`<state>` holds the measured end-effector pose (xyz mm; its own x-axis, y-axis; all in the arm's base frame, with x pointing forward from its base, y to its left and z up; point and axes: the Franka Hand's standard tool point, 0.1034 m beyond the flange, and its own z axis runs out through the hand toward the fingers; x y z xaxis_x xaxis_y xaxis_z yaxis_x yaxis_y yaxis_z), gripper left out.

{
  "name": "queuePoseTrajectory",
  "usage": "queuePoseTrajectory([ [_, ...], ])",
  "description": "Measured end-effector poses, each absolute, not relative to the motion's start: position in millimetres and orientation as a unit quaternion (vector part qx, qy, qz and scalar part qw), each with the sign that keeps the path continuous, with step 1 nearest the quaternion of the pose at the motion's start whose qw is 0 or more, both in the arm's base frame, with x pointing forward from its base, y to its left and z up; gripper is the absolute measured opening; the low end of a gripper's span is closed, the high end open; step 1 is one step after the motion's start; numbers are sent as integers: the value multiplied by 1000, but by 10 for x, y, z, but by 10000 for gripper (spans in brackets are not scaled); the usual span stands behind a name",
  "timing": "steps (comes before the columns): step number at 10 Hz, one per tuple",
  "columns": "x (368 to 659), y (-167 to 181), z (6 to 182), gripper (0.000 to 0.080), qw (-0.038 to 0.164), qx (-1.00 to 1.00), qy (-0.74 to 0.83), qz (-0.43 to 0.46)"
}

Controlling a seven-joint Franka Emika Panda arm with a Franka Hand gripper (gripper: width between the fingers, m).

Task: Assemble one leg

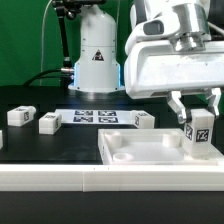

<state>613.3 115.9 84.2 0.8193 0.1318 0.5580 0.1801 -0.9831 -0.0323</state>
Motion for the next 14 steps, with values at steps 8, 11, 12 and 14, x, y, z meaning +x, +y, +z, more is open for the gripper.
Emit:
queuePoseTrajectory([
  [8,6135,1161,813,611,42,-951,-81,-294],
  [11,6134,1161,810,647,42,-951,-81,-294],
  [12,6134,1161,812,648,42,-951,-81,-294],
  [14,6136,1161,955,648,41,-953,-87,-287],
])
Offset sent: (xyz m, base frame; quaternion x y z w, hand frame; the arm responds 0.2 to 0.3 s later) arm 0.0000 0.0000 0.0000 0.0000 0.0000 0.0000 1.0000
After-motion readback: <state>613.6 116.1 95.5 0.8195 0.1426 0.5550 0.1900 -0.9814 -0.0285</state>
